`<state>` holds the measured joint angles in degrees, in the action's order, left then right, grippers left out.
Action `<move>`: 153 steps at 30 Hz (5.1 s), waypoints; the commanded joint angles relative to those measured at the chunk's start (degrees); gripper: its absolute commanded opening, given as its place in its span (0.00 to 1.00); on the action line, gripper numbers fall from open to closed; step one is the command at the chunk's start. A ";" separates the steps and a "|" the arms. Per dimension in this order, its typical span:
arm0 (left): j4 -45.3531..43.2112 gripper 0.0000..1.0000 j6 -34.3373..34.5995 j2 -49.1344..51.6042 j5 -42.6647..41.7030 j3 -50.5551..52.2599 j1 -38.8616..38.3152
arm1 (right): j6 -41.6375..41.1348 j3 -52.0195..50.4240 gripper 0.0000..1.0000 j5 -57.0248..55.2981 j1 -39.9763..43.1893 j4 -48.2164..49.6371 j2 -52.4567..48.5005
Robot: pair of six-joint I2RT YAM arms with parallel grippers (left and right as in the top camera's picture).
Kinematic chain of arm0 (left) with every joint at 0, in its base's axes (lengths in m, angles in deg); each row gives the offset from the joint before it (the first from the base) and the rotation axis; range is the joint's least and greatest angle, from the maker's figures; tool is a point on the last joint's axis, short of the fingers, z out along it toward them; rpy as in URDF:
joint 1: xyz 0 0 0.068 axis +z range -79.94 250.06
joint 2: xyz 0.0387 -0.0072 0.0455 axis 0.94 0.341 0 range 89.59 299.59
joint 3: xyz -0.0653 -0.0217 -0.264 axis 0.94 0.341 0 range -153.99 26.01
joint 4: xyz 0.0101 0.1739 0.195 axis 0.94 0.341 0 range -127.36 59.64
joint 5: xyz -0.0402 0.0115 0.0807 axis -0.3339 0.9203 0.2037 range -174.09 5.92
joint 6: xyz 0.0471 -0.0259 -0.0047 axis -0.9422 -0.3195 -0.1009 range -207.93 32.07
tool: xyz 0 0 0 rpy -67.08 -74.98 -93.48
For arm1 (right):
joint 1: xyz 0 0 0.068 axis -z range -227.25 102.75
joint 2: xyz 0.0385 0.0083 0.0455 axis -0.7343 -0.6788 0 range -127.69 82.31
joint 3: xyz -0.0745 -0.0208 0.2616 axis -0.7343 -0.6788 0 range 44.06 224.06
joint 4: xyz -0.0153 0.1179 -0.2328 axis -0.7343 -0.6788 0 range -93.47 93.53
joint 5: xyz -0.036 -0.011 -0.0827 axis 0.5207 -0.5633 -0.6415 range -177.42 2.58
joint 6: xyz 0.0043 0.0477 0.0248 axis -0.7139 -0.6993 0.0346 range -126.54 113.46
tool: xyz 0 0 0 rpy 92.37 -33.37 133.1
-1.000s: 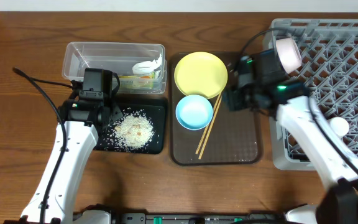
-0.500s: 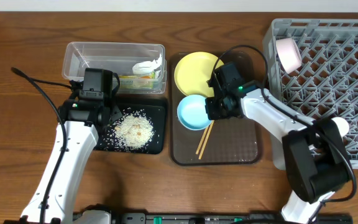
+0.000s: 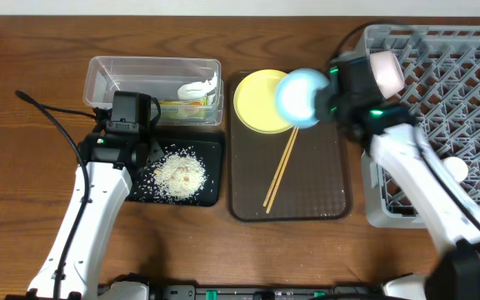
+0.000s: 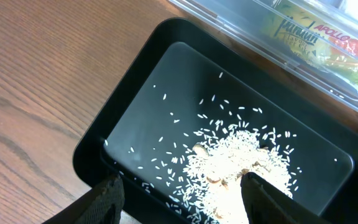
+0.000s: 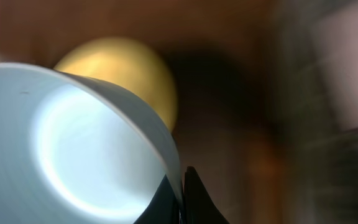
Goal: Sort waste into correct bins and load items into the dishwasher rack
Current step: 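Carry the blue bowl into the back of the dish rack and release, then move the right gripper to the chopsticks on the brown tray, then grasp one chopstick with the right gripper and lift it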
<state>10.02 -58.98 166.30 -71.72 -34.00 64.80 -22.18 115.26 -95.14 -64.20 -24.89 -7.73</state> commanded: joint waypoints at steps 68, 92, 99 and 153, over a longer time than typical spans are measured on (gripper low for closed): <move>-0.09 0.64 0.96 0.42 0.11 -0.22 0.26 | 34.45 1.22 0.42 -48.43 16.65 44.22 -24.57; -0.04 0.65 0.96 0.42 0.11 -0.22 0.26 | 1.29 -2.40 0.61 22.08 1.38 -12.15 -4.61; -0.04 0.65 0.96 0.42 0.11 -0.22 0.26 | -6.27 -8.59 0.58 15.17 -8.04 -10.36 -7.39; 0.17 0.65 0.94 0.44 0.11 -0.22 0.26 | -20.15 -11.69 0.54 1.09 -15.13 -6.80 -10.80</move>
<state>10.02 -58.96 166.32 -71.92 -33.97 64.80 -42.74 104.24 -93.13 -78.84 -31.78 -18.74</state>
